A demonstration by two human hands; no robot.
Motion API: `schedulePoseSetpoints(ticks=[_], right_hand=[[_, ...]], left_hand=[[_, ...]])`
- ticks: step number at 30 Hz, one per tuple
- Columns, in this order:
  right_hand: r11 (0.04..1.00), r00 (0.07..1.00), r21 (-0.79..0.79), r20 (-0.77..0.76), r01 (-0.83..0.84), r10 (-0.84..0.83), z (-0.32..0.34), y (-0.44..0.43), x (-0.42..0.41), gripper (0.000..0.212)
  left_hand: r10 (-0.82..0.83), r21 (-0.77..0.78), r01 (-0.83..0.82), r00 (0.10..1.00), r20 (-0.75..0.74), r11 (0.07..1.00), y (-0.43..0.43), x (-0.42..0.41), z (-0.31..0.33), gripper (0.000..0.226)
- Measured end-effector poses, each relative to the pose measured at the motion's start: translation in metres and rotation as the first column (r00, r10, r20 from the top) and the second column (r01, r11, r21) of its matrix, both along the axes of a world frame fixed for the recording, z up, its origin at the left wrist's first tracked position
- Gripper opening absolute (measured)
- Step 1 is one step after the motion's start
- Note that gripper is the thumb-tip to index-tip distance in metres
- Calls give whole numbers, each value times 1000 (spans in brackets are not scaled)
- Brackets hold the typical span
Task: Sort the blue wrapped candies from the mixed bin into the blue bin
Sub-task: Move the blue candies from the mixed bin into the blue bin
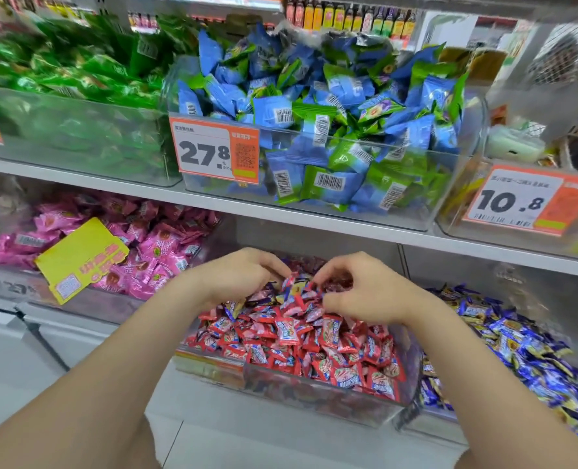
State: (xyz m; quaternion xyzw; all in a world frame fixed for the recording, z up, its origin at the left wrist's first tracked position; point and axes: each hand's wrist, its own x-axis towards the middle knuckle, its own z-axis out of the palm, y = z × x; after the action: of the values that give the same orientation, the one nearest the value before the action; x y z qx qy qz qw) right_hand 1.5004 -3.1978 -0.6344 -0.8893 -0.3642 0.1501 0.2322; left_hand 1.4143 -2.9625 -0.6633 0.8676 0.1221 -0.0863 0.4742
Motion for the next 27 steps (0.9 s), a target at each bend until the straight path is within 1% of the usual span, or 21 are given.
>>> schedulePoseSetpoints(ticks=[1,2,4,5,6,7,8,9,11,13,15,18,22,25,27], right_hand=[[999,998,33,53,37,-39,-1,2,-2,31],[997,992,59,114,52,-58,-4,6,-3,31],[998,984,59,180,4,-15,-14,15,-6,45],[999,985,21,172,-27,23,-19,20,-7,57],[998,988,-29,145,-58,62,-24,25,-8,70],[992,989,-85,107,-92,101,-28,29,-9,80],[983,988,-137,75,-122,133,-31,33,-9,84],[972,986,-183,58,-146,159,-32,36,-8,82],[964,986,-232,70,-130,150,-29,39,-7,65],[966,985,-250,140,-64,102,-22,40,-6,44],[964,979,-263,186,-27,78,-18,39,-5,32],[976,984,-215,168,-29,66,-17,33,-2,28],[998,998,-40,47,-41,43,-11,22,4,27],[998,998,-10,26,-64,64,-4,13,1,18],[998,996,22,67,-60,59,-4,9,1,20]], left_hand=[[-6,15,6,1000,2,1000,-1,-2,3,58],[-33,36,33,999,6,999,-3,-4,5,56],[-117,91,115,993,19,989,-7,-9,8,50],[-147,141,143,989,24,980,-8,-12,8,47],[-173,240,162,985,27,957,-6,-14,5,48],[-201,361,175,979,36,916,-4,-14,3,53],[-218,468,176,975,36,866,-3,-14,0,58],[-214,517,163,976,39,840,0,-15,-2,61],[-174,493,135,984,35,859,3,-15,-5,59],[-157,469,118,987,45,875,5,-14,-7,54],[-159,481,114,986,54,869,6,-13,-8,48],[-163,530,92,983,89,843,7,-10,-8,35],[-164,562,88,983,87,823,5,-12,-1,18],[-163,491,98,982,91,866,1,-12,0,25],[-188,454,131,979,82,882,-3,-10,-4,21]])
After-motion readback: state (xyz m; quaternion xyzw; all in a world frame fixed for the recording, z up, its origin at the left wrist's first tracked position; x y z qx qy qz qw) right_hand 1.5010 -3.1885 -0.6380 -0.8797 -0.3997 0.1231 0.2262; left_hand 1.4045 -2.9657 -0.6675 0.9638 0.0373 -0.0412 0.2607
